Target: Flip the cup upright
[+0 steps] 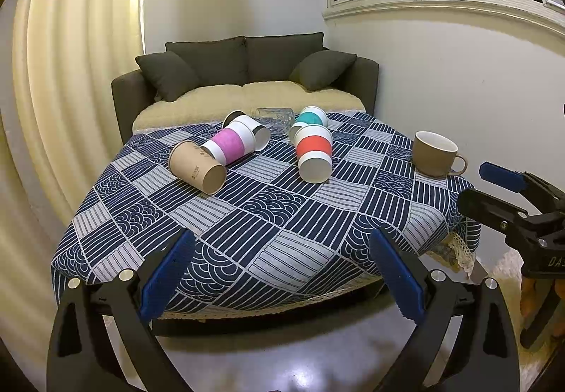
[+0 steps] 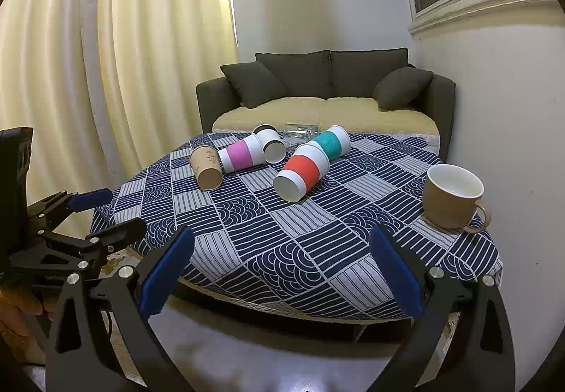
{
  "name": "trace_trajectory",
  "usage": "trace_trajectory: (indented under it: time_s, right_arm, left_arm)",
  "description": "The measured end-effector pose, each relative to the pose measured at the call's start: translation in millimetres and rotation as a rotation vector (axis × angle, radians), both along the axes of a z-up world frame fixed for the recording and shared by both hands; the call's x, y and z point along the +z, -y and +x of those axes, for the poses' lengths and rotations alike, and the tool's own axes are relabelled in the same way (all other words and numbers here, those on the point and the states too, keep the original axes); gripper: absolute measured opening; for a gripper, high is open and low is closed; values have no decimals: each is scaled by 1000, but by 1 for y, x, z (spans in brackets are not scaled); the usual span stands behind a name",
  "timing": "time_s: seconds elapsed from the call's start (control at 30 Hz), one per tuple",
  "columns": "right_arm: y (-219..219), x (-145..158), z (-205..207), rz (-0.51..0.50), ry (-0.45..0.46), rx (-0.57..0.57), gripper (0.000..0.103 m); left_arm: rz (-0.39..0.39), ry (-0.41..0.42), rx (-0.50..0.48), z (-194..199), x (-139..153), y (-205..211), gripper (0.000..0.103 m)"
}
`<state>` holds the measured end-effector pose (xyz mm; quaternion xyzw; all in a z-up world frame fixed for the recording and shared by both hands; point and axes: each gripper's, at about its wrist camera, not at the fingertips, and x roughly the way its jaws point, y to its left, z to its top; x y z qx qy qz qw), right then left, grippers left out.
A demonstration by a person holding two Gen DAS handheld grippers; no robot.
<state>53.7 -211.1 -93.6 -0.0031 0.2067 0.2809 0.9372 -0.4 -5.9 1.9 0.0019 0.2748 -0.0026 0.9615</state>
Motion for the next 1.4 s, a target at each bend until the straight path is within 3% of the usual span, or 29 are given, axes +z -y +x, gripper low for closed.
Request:
trace_trajectory:
  time_s: [1.4]
  right_arm:
    - [-2,-4,1,-11,-10,-4,98]
  left_arm:
    - [-5,0,8,0,0,-5,96]
